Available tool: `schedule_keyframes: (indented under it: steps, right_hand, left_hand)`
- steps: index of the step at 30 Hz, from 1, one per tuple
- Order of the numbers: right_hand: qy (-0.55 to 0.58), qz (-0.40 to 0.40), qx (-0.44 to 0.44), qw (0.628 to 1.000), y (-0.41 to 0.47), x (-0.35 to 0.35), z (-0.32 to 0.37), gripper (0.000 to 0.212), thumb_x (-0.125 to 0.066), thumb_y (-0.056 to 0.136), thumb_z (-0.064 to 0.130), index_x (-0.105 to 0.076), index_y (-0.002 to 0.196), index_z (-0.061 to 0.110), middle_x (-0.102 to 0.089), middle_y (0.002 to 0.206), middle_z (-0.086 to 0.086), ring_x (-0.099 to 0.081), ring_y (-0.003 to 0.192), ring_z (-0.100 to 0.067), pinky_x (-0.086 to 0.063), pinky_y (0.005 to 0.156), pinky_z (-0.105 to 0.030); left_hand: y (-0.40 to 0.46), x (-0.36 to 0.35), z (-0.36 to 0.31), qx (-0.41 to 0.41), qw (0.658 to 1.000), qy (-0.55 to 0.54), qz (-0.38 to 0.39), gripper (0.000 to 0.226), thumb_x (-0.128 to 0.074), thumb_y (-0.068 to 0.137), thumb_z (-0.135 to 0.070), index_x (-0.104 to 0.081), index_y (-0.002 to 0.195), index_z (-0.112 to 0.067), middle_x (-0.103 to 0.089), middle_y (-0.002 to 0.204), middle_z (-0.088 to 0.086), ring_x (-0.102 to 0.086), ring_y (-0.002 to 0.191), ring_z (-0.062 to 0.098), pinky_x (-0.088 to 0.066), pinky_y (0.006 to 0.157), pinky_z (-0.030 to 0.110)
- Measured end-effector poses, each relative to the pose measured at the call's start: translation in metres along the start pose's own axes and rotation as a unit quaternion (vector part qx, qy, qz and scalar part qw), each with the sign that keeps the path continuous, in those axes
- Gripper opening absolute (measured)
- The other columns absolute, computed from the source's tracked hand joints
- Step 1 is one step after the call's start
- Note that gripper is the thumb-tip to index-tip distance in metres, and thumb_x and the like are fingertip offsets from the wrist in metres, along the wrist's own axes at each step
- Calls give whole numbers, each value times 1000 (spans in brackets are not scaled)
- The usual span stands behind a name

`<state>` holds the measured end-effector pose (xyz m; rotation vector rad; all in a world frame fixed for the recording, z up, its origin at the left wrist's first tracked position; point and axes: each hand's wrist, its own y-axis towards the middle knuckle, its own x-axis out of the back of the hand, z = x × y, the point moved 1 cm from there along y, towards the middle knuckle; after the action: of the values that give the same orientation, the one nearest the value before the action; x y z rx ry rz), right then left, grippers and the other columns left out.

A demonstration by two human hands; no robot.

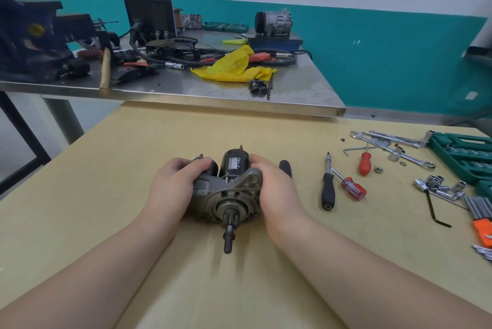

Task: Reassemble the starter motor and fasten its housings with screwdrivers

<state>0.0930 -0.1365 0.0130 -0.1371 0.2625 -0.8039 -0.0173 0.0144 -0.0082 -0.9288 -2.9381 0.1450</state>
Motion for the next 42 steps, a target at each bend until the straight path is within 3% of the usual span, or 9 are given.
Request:
schedule_keyframes:
  steps: [2, 5, 9, 12, 16, 21, 31, 39, 42]
  right_hand:
    - [-9, -3, 13, 1000, -4, 0, 2, 30, -46, 77, 32, -76, 79, 32, -79, 85, 11, -76, 83, -9, -60, 82, -30]
    - [-15, -22, 40, 999, -8, -3, 2, 35, -50, 81, 32, -68, 102, 10, -65, 119, -18, -59, 118, -37, -46, 110, -61]
    - [-11, -50, 25, 998, -3, -1, -1, 46, -55, 97, 37, -68, 140, 25, -66, 144, 3, -60, 135, -20, -48, 117, -46]
    - [-15, -82, 43, 996, 0, 3, 2, 49, -57, 91, 37, -68, 138, 29, -64, 143, 3, -62, 131, -18, -52, 112, -45]
    - [-21, -153, 84, 985, 1, 11, 6, 32, -58, 96, 29, -70, 125, 36, -67, 130, 10, -66, 119, -12, -56, 106, -43]
    - [-63, -225, 143, 962, -1, 22, 13, 37, -51, 80, 40, -70, 112, 38, -67, 121, 16, -61, 121, -8, -50, 103, -36]
    - [-57, -206, 199, 956, 1, 36, 8, 33, -51, 100, 27, -79, 84, 23, -75, 89, 10, -70, 86, -3, -57, 67, -21]
    - [-46, -219, 168, 960, -13, 45, 20, 44, -48, 109, 29, -83, 84, 17, -78, 90, -7, -76, 88, -27, -64, 76, -45]
    - [-83, -156, 135, 975, -22, 56, 24, 53, -41, 114, 44, -86, 92, 27, -81, 91, 7, -78, 85, -10, -62, 66, -24]
  left_hand:
    - [-1, -1, -1, -5, 1000, 11, -4, 48, -81, 68, -63, -78, 90, -20, -81, 91, 7, -78, 96, 37, -60, 91, 57]
    - [-3, -2, -3, -16, 999, 31, -14, 49, -77, 69, -64, -77, 90, -19, -80, 93, 7, -76, 99, 36, -59, 89, 55]
    - [-5, -1, -5, -47, 995, 91, -9, 52, -67, 71, -69, -78, 97, -25, -80, 94, -4, -75, 100, 25, -57, 91, 48]
    - [-8, -4, -5, -92, 975, 191, 59, 73, -58, 69, -79, -71, 127, -36, -75, 116, -23, -68, 114, 6, -50, 93, 29]
    - [-10, -9, -3, -115, 952, 253, 128, 106, -49, 71, -89, -37, 164, -39, -54, 142, -28, -50, 130, -3, -36, 102, 21]
    - [-13, -9, -3, -131, 923, 315, 177, 120, -49, 69, -98, -14, 170, -42, -47, 148, -32, -49, 136, -2, -37, 106, 26]
    - [-18, -14, -2, -160, 899, 369, 174, 120, -38, 69, -102, -6, 170, -45, -54, 155, -26, -56, 138, 4, -45, 102, 28]
    - [-17, -37, 0, -170, 882, 407, 163, 130, -13, 55, -115, 2, 167, -51, -63, 141, -28, -64, 124, 6, -45, 83, 24]
    - [-14, -45, -8, -151, 874, 423, 186, 125, -18, 62, -112, 2, 168, -50, -67, 134, -20, -65, 113, 6, -45, 83, 23]
